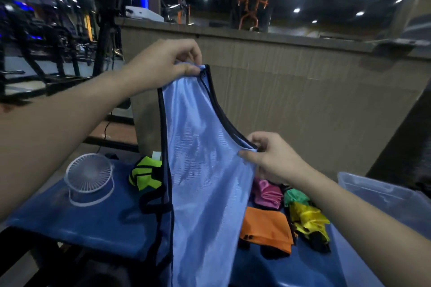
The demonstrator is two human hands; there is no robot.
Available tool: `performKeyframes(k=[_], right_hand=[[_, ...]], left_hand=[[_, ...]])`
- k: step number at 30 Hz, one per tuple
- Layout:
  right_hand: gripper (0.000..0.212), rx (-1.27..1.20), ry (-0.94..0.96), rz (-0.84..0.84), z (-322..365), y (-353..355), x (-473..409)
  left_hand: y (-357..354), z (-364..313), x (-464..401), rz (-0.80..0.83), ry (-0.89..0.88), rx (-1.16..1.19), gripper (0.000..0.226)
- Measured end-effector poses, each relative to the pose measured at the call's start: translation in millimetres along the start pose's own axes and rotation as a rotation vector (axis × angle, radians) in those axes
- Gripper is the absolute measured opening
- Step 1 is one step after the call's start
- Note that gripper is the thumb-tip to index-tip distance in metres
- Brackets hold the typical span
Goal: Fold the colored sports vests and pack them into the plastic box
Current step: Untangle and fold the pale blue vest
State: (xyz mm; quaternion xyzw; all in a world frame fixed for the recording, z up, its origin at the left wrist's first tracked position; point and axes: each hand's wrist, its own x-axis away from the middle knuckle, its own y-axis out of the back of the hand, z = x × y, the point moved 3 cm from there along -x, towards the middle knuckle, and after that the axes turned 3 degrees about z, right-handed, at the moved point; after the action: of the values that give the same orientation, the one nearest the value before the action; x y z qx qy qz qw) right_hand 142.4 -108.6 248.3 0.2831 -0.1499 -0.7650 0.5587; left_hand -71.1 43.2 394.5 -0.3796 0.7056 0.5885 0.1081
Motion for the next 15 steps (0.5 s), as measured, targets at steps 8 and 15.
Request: performKeyframes(k=[8,15], right_hand=[[0.014,-0.050,0.012,-0.010,26.8,10.8,24.9],[0.013,0.022,0.078,0.042,78.3,21.2,82.7]], left_hand=[[25.4,-26.0,22.2,0.241,0.064,-0.111,0.053],[77.3,-84.4,55.5,0.326,0.030,-0.273,0.045]])
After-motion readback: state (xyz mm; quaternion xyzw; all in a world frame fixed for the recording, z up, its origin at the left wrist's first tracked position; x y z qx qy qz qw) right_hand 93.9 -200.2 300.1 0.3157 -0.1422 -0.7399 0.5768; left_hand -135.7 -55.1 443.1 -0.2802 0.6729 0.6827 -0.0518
